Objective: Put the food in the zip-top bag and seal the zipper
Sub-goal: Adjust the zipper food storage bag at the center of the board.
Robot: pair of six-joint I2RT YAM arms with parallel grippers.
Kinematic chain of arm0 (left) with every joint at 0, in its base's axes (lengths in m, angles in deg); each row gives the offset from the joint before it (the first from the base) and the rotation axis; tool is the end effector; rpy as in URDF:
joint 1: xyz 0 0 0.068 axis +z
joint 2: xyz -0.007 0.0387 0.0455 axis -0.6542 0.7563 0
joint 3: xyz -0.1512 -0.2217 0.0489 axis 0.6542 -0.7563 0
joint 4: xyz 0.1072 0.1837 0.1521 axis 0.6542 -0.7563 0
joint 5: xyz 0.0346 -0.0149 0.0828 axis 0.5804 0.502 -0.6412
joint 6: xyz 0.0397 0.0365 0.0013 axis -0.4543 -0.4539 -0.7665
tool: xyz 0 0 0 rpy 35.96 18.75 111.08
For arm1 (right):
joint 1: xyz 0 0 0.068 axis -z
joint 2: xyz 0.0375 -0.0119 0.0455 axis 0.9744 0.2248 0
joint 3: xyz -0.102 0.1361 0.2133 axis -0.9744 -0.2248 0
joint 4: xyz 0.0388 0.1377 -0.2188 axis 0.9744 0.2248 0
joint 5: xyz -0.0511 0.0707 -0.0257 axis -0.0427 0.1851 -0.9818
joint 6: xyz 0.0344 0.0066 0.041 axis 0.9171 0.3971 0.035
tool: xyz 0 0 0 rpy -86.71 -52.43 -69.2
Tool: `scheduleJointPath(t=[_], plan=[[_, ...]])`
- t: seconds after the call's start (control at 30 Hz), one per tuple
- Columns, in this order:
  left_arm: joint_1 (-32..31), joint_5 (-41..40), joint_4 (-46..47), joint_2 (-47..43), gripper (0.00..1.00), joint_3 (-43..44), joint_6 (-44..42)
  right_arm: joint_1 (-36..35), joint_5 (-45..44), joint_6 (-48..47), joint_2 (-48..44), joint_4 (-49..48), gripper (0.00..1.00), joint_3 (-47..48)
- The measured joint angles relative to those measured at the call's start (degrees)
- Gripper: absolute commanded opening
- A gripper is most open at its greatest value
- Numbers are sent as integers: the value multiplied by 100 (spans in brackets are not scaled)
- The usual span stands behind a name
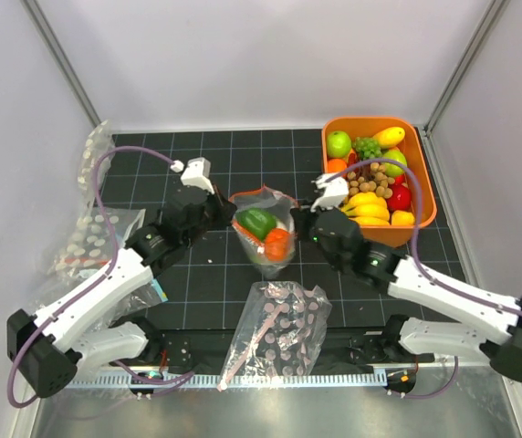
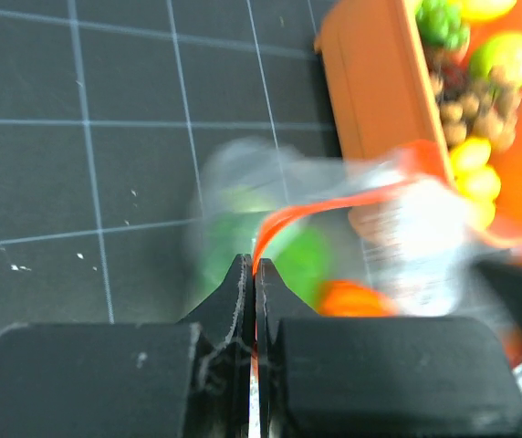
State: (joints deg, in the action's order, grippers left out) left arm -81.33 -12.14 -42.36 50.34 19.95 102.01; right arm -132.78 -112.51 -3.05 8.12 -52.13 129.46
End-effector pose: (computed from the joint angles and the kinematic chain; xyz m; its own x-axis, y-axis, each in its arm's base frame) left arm 0.1906 -0.1507 0.3320 -0.5095 -0.3632 -0.7801 0.1653 0.8483 -0.5030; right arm 0.1553 0.1936 0.3221 -0.3153 0.1352 -0.9393 -0.2977 0.9257 0.2332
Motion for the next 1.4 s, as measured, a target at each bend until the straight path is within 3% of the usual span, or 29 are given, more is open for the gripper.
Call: scheduleJointPath(t=[0.17,0.33,0.37,0.43,0.47,0.57,0.77,0.93,1.2,1.4], plan=[[-17,138,-111,101,0,42,-48,2,-299,-197,-540,-221,2,-107],[-20,-192,-116,-592,0,-76,-72,2,-201,-262,256,-168,2,83],[-35,-282,-109,-754,0,-98,-85,2,-151,-264,413,-105,8,96],[-42,-402,-55,-994,0,-166,-105,0,-59,-264,551,20,33,94],[-52,-444,-17,-1093,0,-212,-120,-9,-11,-282,546,28,62,85],[-66,-472,70,-1071,0,-275,-142,-9,7,-389,328,-39,75,76],[-72,-234,164,-289,0,-275,-142,70,-114,-483,-160,-157,77,66],[-72,-149,179,-190,0,-275,-140,437,-481,-472,-317,-42,77,61],[-72,-149,203,-330,0,-275,-144,2911,334,205,-201,313,81,155],[-72,-149,201,-356,0,-275,-157,3794,1137,608,1069,431,87,1386]])
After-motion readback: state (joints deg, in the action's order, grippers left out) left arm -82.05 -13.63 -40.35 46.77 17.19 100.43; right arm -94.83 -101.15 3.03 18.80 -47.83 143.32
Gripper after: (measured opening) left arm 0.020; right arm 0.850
